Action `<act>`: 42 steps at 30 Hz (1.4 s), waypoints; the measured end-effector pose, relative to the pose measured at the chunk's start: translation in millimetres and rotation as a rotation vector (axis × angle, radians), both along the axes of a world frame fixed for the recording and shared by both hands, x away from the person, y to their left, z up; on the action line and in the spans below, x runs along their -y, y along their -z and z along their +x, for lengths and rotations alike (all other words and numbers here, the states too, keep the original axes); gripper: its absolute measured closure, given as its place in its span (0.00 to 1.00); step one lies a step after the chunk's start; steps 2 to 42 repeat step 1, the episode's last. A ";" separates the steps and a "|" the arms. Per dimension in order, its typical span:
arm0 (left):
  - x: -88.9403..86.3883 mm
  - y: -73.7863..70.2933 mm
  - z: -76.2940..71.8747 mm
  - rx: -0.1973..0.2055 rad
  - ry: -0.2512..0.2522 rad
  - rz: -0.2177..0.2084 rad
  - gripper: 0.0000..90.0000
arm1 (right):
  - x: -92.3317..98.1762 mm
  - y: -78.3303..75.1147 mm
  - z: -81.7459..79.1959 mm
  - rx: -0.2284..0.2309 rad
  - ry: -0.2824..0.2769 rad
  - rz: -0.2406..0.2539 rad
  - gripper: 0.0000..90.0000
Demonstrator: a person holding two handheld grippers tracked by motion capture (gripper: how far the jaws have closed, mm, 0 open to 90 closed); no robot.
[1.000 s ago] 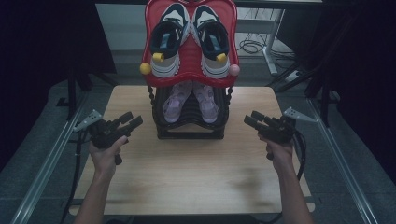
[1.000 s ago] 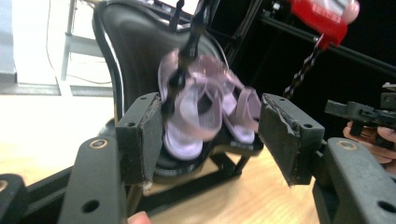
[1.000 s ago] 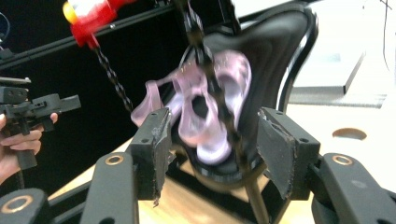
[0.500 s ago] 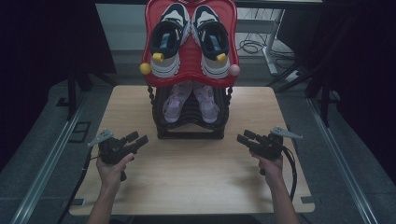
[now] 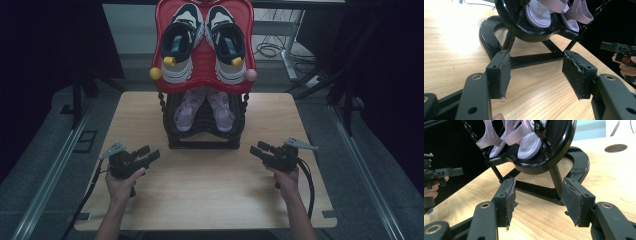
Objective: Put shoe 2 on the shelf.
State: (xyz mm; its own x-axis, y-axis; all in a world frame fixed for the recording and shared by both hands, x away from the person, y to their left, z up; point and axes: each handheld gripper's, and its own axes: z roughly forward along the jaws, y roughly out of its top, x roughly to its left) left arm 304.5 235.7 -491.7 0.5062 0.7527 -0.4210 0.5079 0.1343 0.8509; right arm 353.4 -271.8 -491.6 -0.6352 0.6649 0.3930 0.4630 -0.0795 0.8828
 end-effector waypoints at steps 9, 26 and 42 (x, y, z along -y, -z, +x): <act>0.0 0.1 -0.3 -0.001 -0.001 0.006 0.44 | 0.8 -0.4 0.2 0.003 0.004 0.004 0.50; 0.0 0.1 -0.3 -0.001 -0.001 0.006 0.44 | 0.8 -0.4 0.2 0.003 0.004 0.004 0.50; 0.0 0.1 -0.3 -0.001 -0.001 0.006 0.44 | 0.8 -0.4 0.2 0.003 0.004 0.004 0.50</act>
